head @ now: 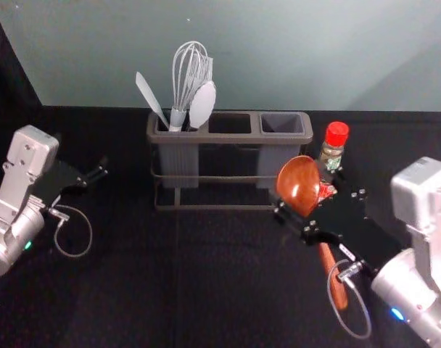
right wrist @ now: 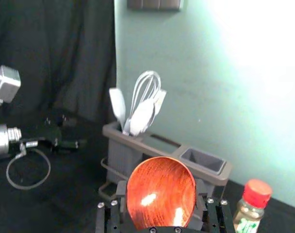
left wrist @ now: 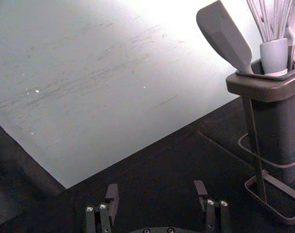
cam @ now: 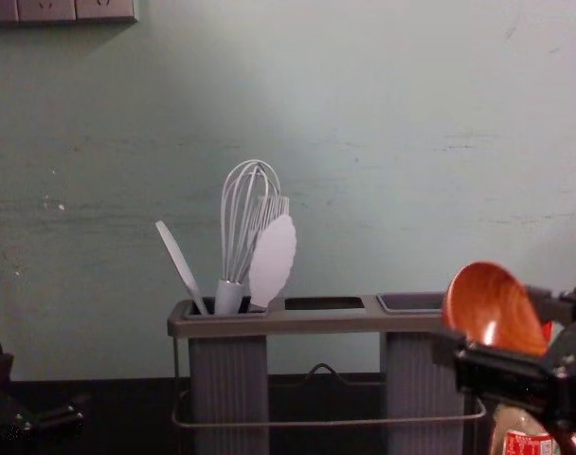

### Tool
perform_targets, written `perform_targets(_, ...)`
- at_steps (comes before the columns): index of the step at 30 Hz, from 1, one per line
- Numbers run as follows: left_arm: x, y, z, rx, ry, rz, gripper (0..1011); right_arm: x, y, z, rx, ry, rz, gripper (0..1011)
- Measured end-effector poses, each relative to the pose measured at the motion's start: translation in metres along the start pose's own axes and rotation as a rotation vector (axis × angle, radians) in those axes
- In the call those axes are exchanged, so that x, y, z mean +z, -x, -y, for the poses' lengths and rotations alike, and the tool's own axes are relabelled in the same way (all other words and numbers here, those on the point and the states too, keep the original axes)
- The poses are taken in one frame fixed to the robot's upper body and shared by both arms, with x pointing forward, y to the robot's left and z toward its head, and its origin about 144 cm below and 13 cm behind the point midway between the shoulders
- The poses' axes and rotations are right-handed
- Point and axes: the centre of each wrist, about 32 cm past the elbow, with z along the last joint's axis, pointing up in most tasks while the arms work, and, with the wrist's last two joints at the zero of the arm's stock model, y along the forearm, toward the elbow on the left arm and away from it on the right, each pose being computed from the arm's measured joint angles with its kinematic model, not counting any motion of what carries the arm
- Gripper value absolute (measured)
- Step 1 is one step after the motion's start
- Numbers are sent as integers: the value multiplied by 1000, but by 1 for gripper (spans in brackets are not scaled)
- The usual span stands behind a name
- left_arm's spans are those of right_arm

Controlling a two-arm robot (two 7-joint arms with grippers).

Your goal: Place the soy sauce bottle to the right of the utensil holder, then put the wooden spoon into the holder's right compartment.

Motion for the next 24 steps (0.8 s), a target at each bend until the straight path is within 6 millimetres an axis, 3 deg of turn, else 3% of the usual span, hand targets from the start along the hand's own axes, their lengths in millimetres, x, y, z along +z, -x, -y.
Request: perform_targets(24, 0, 0, 0, 0, 0, 0, 1011, -27, 0, 14, -61, -276, -7, 839)
